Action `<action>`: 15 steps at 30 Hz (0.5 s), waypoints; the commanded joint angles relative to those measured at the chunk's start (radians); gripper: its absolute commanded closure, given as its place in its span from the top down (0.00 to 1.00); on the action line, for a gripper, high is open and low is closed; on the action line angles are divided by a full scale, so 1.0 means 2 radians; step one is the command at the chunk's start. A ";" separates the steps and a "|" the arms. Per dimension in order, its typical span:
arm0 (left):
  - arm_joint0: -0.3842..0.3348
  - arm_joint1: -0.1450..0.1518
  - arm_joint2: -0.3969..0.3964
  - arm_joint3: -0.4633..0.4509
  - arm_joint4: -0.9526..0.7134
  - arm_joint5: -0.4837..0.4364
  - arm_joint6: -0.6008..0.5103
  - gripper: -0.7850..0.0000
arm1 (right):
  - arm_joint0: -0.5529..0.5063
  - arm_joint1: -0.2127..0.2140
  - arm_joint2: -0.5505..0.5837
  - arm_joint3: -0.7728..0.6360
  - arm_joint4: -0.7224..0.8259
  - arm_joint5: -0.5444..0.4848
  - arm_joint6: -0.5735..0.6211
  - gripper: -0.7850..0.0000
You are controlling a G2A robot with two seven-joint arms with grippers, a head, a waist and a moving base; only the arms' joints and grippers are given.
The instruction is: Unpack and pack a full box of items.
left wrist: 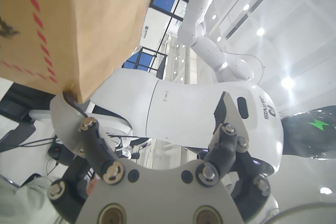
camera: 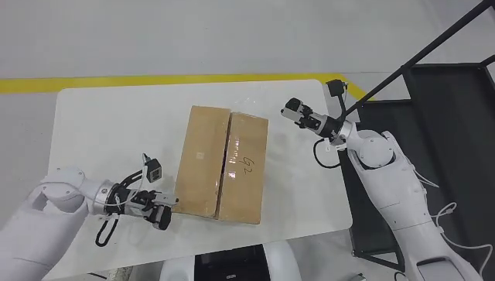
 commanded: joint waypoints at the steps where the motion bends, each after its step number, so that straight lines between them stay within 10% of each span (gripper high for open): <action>1: -0.006 0.018 0.022 -0.004 -0.010 -0.004 0.000 1.00 | 0.000 0.000 0.000 0.000 0.000 0.000 0.000 1.00; 7: -0.030 0.053 0.066 -0.002 -0.065 -0.032 0.000 1.00 | 0.000 0.000 0.000 0.000 0.000 0.000 0.000 1.00; 15: -0.067 0.064 0.132 0.003 -0.100 -0.065 0.000 1.00 | 0.000 0.000 0.000 0.000 0.000 0.000 0.000 1.00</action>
